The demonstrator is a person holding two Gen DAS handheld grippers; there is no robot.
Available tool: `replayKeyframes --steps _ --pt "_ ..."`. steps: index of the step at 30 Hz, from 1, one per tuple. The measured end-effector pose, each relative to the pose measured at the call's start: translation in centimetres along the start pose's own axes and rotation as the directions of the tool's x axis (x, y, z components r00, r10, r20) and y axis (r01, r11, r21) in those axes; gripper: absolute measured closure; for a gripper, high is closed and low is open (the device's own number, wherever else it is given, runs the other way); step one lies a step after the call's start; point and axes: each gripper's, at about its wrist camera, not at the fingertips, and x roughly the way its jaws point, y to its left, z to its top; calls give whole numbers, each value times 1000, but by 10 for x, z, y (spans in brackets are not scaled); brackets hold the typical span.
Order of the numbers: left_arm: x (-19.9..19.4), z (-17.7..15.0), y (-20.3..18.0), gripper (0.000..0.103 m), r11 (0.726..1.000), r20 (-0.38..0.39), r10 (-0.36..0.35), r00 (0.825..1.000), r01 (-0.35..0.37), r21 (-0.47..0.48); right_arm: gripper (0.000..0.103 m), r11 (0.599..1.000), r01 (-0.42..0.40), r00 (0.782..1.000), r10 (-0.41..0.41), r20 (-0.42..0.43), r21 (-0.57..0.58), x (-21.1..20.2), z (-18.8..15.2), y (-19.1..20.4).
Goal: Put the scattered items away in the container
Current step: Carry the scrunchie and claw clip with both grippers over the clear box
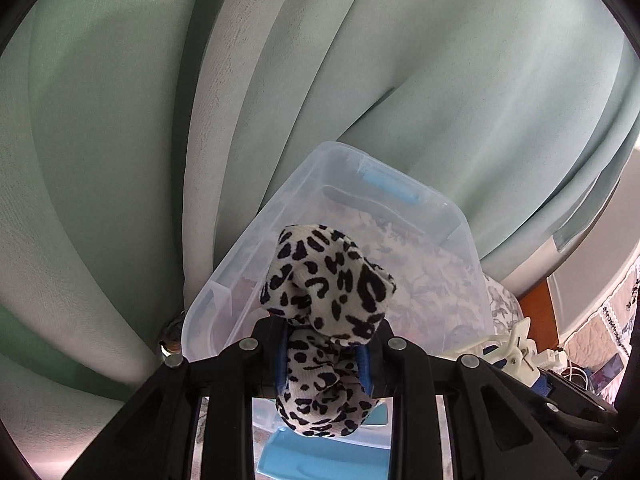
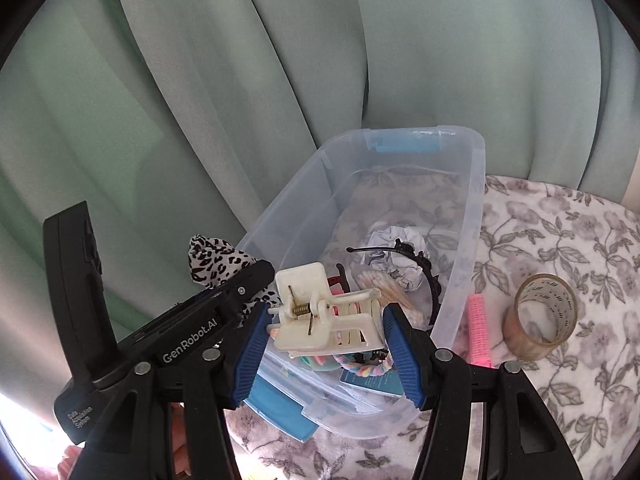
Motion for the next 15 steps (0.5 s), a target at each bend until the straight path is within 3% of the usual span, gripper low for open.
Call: replayKeyframes --steps 15 --pt "6 -5 3 74 1000 -13 16 1000 -15 5 41 1000 -8 999 9 -38 10 20 -7 -6"
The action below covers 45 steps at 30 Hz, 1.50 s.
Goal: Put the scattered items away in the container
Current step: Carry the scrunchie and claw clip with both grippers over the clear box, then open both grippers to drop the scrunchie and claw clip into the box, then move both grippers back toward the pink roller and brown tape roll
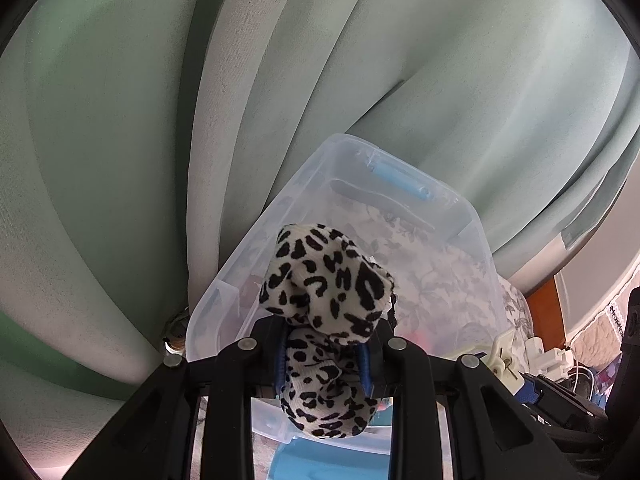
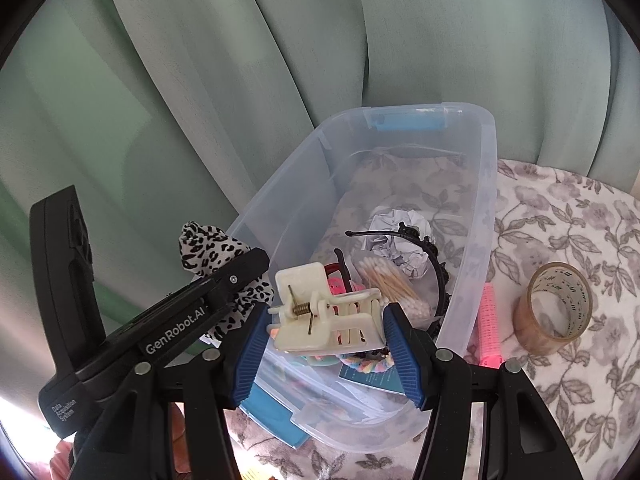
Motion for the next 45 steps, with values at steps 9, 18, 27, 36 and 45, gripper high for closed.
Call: replayKeyframes --steps 9,18,27,36,45 --pt "2 -1 4 65 1000 -11 -23 1000 23 5 41 1000 -17 1000 17 9 6 -2 -3 -2" --pt "0 1 2 41 998 -3 -59 998 59 0 33 999 -36 999 35 30 9 -5 -1 -4" --pt "-3 -1 -3 31 997 -12 -71 997 71 -20 21 999 -35 998 35 47 10 -11 1 -3" --pt "-6 3 4 21 993 -4 -102 995 102 -64 7 999 -49 996 47 77 23 -20 4 -6" --pt "-25 5 1 21 990 19 -119 993 120 -68 0 997 -69 991 66 114 26 -36 1 -4"
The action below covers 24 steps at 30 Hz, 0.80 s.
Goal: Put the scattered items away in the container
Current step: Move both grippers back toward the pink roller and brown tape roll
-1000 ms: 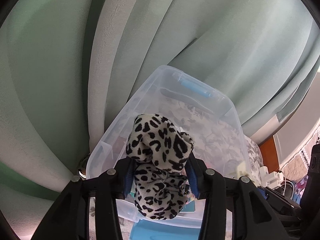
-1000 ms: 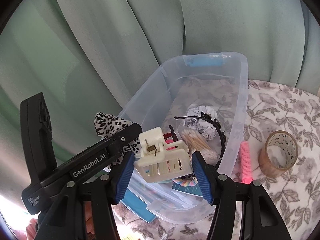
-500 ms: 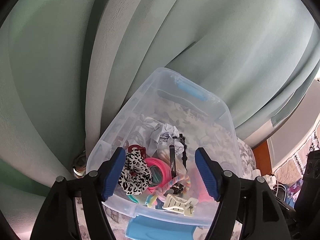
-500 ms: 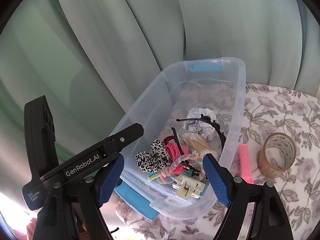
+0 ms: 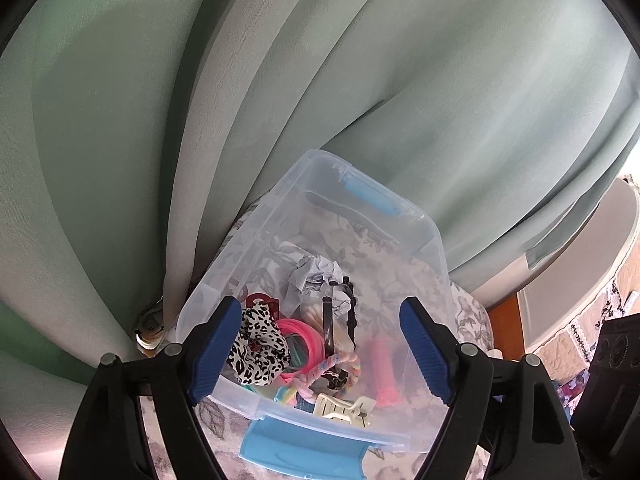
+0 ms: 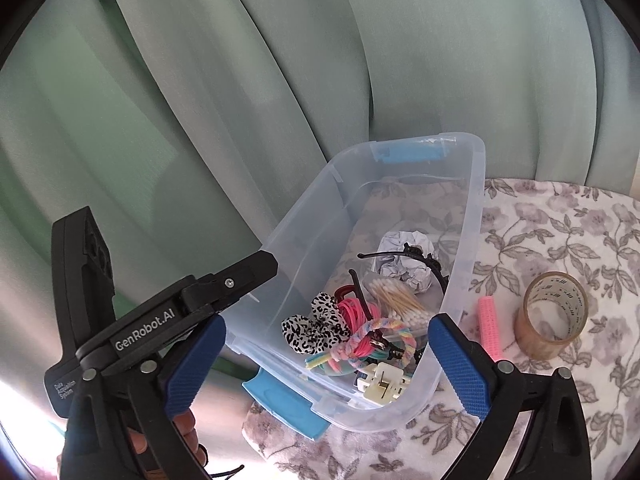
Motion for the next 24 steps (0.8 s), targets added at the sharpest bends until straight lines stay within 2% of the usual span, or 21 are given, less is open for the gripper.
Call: replayKeyframes --steps 15,24 --pt "-16 3 -15 21 999 20 23 1000 -24 27 0 999 -20 998 19 56 28 -19 0 -7" --pt "-20 4 -40 21 998 23 30 999 -32 55 0 997 -13 990 2 140 80 -53 0 -29"
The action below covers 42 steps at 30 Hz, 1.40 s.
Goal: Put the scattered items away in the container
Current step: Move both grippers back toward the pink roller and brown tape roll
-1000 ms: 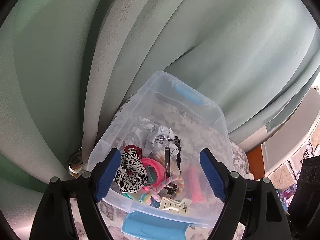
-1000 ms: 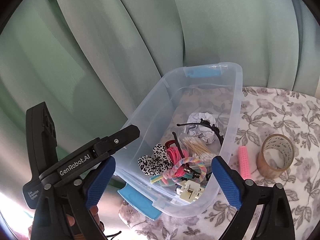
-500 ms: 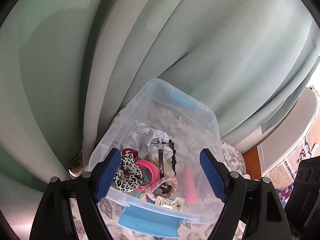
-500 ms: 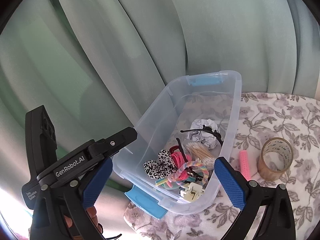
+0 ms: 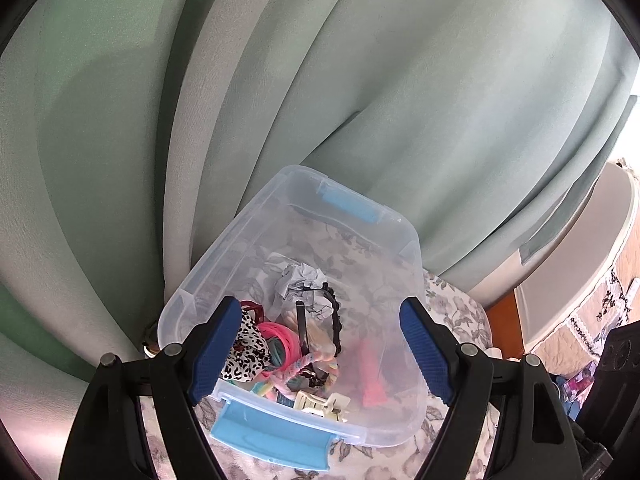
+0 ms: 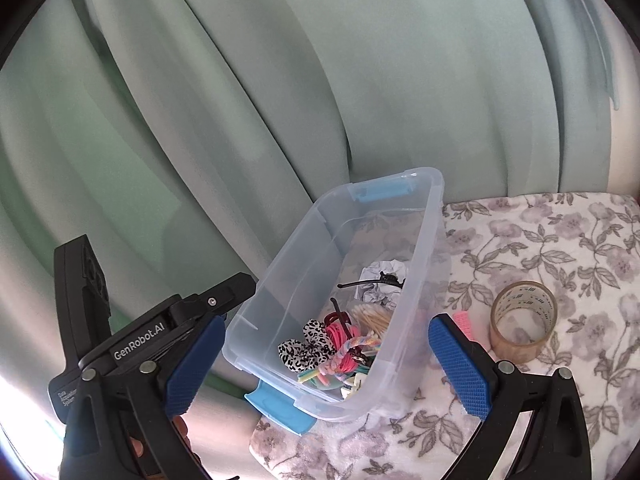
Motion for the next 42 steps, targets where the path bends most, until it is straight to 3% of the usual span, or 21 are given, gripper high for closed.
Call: replayKeyframes --steps 10,17,25,37,42 --pt "-5 -11 -60 21 993 -29 -8 1000 11 119 0 998 13 996 -19 93 62 -47 -1 -35" --pt "2 -31 -114 21 968 -82 -24 996 44 246 0 990 37 986 -58 157 135 -83 -2 -67" --pt "12 -56 -161 21 942 -130 -27 991 68 328 0 977 60 976 -101 195 204 -117 -8 -103" --pt "56 -122 -196 21 880 -274 48 961 89 467 0 924 158 968 -215 129 349 -133 -26 -169" --pt "79 -139 -187 21 875 -320 101 942 69 480 0 892 189 971 -233 58 410 -122 -39 -191"
